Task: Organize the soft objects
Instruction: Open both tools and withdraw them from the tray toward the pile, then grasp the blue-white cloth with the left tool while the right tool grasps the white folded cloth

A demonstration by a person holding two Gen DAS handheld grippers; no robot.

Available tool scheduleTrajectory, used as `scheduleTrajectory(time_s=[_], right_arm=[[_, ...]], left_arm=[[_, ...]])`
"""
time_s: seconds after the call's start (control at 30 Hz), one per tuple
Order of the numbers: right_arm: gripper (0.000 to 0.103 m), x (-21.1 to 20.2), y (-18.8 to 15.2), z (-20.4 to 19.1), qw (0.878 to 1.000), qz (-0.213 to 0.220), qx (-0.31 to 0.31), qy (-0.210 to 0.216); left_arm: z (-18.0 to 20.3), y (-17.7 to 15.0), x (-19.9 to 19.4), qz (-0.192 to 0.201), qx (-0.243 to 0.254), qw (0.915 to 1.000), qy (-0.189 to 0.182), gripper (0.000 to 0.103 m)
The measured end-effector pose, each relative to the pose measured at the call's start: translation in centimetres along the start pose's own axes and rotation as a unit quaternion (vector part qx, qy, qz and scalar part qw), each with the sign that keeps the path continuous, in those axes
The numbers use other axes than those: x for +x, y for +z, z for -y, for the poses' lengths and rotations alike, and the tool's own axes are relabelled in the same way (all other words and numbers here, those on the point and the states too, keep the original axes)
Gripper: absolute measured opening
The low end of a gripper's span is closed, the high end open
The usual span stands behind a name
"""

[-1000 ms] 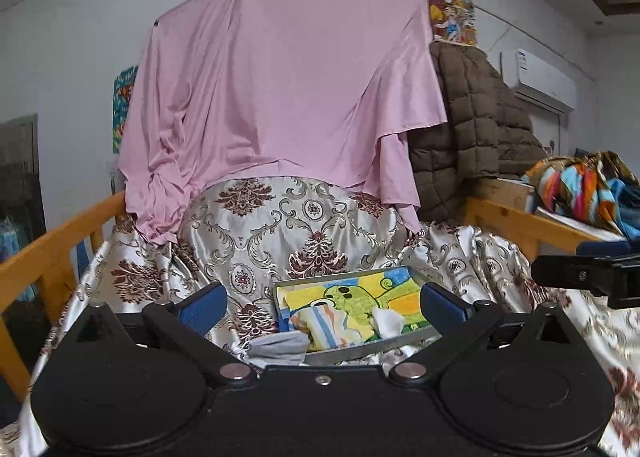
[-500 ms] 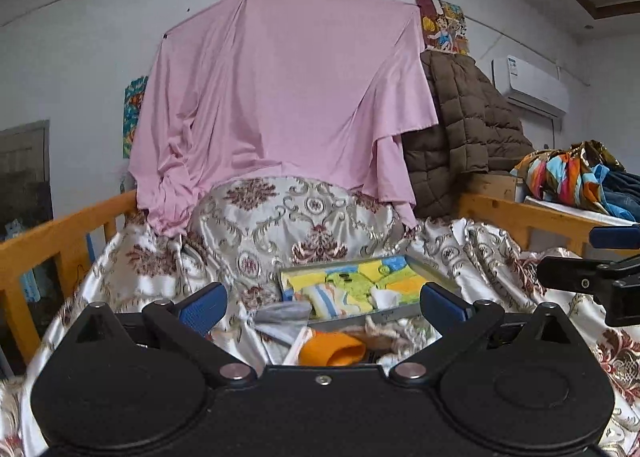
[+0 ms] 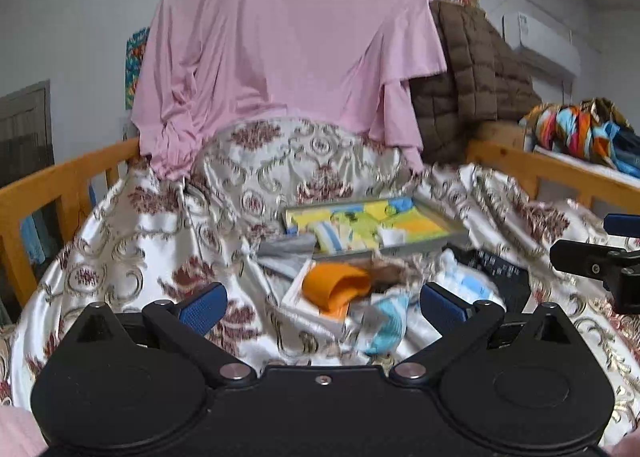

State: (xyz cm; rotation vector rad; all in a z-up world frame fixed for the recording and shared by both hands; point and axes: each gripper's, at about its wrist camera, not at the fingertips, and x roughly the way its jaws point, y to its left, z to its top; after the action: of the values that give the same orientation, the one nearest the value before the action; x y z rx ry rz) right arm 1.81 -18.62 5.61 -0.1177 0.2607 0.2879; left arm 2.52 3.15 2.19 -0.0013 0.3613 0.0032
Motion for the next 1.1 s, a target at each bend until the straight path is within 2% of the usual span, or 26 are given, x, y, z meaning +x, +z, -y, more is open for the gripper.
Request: scheduleTrajectory(time_s=[0.3, 0.47, 1.1], right_arm=[[0.103, 1.7, -2.1, 0.1, 0.999, -0.034, 0.006, -0.004], [0.103, 2.7, -2.9, -0.1, 0.999, -0.053, -0.006, 0.003], [0.103, 7.2, -4.4, -0.7, 0.995, -0.094, -0.024, 0.028]], left_arm=[[0.2, -0.9, 1.5, -0.043, 0.015, 0.9988, 0.017, 0.102], [0.1, -1.1, 2.2, -0.061, 0.013, 0.9972, 0.041, 0.102], [-1.1, -1.0, 4.3, -0.075, -0.029, 0.9953, 0.054, 0.102]])
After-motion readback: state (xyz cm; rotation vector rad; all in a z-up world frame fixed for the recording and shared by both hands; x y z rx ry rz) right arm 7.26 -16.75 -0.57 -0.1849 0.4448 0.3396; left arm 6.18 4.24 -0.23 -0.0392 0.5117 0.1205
